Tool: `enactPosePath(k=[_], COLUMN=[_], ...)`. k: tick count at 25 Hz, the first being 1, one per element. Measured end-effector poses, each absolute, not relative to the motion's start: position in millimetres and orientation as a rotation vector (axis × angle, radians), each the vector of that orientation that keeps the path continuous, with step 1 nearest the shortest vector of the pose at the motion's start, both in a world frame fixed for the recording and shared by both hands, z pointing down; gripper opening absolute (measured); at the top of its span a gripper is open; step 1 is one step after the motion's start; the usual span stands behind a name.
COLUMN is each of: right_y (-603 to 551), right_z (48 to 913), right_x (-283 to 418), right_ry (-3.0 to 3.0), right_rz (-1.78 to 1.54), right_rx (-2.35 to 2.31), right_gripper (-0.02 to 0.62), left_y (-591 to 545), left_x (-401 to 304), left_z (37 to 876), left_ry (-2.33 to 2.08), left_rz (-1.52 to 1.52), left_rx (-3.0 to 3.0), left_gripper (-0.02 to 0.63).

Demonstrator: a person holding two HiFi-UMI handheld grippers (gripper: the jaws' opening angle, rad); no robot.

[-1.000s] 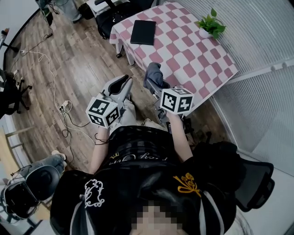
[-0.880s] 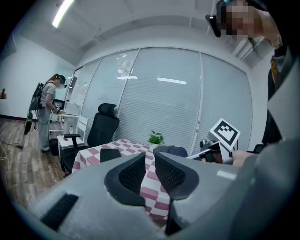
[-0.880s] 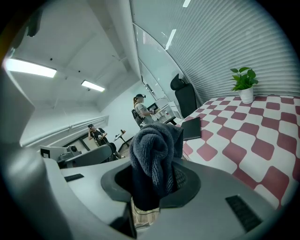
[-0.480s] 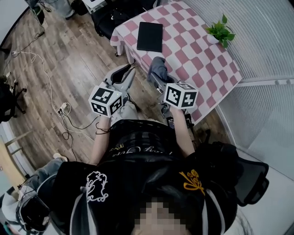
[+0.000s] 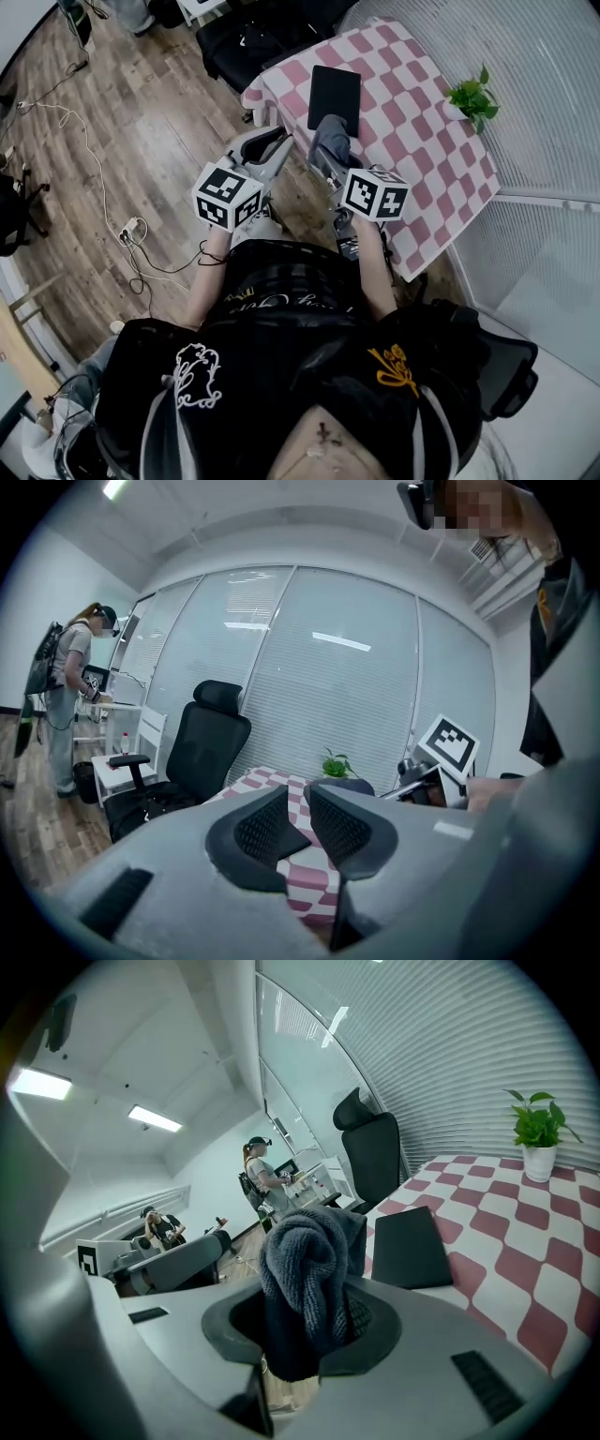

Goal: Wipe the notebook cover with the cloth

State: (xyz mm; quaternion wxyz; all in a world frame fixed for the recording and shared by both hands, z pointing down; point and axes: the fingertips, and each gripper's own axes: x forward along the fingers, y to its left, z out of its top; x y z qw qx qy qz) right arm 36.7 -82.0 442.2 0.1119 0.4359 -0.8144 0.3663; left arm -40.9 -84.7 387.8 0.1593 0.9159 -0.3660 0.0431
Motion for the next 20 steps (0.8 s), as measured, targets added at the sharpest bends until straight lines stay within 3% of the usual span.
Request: enactPosePath(k=[10, 20], right_y=[-133, -183], right_z=[449, 456], right_x=[25, 42], right_ry=[-2.298, -2.249], right_rz=[1.051, 0.91], right_rx=[1.394, 1.293], right_gripper=[0.086, 0.086], left_y=[-129, -156], left_x=[-70, -56], left_z=[400, 418], left_ry=[-0.925, -0.865], left_rz=[0.134, 0.14], left_rx=[2.629, 2.584], left_gripper=[0.072, 0.072])
